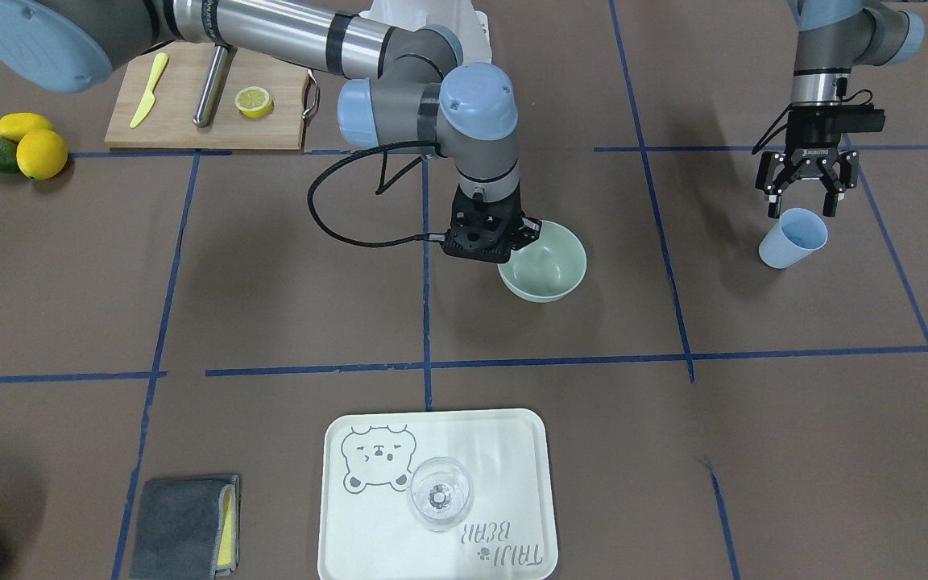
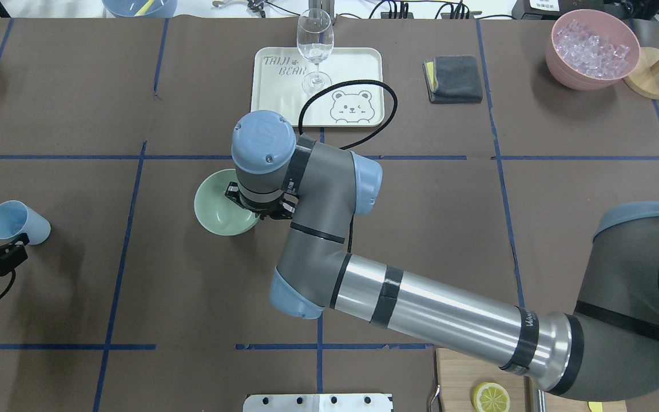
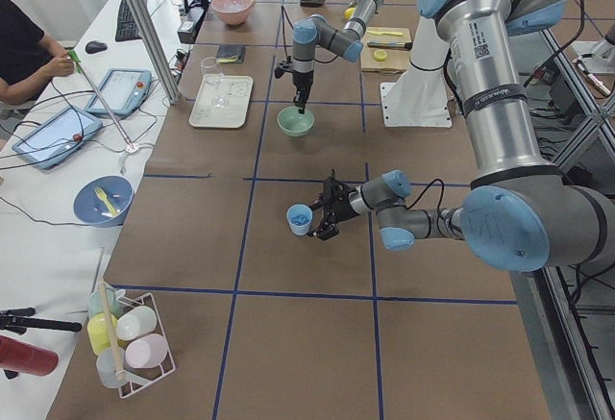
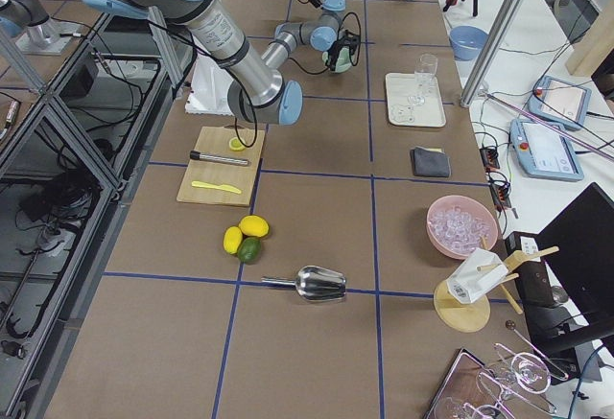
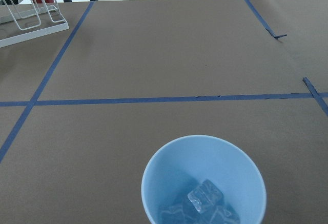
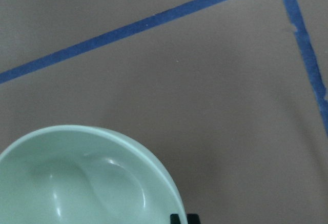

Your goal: Pour ice into bowl

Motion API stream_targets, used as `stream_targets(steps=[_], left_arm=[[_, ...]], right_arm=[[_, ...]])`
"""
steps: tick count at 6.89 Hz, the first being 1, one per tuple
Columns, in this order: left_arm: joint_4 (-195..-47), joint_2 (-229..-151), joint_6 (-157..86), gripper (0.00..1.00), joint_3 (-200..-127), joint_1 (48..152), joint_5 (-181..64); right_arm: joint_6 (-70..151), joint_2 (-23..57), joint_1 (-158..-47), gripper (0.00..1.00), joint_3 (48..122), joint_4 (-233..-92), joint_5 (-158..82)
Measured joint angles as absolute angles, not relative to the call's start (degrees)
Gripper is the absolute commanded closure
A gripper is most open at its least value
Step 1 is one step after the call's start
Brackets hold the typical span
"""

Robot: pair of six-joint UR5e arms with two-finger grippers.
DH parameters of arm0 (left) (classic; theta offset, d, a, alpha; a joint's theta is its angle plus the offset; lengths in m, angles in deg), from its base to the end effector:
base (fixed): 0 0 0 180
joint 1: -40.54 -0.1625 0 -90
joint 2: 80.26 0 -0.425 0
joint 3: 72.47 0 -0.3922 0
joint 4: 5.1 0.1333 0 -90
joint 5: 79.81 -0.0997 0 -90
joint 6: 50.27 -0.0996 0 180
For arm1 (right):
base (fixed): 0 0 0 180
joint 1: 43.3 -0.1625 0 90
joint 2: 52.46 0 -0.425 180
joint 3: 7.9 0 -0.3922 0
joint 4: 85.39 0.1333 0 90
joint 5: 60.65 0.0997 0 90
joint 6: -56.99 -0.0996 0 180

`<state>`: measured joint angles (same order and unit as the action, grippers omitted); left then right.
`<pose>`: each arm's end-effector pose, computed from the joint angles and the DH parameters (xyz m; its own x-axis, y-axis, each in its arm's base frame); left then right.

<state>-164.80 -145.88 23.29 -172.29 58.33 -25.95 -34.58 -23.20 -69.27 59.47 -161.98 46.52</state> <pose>0.2528 -0.2828 0.6124 0.7222 0.0083 -0.6916 0.5246 0.6451 0.5555 -0.6880 -0.4507 0.1093 0.5534 0.2987 0.7775 -0.2259 0.9523 -0.2051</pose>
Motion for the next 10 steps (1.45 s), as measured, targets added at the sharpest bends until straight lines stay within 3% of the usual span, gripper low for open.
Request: stream_targets(steps=[1,2,7,10], left_arm=[[-164.8,-146.26,23.29,0.0,-172.23,58.31,-26.0],[-164.8,-146.95,23.29,0.0,-171.7,58.3,-26.16],[-164.64,-152.2,23.07,0.0,-165.93,58.29,-32.12],[-164.54,-156.99,22.83,0.0,-161.38,58.26,-34.37]], right_arm=[[-34.7,-24.15,-69.07,0.11,57.76,-161.12,46.05],[-34.85,-24.44,-68.88,0.0,57.29,-160.82,45.92],[-36.2,-24.27,-68.45,0.0,60.96,-162.16,48.03],[-36.15,-22.94,-69.86,0.0,68.52,-169.06,50.19]])
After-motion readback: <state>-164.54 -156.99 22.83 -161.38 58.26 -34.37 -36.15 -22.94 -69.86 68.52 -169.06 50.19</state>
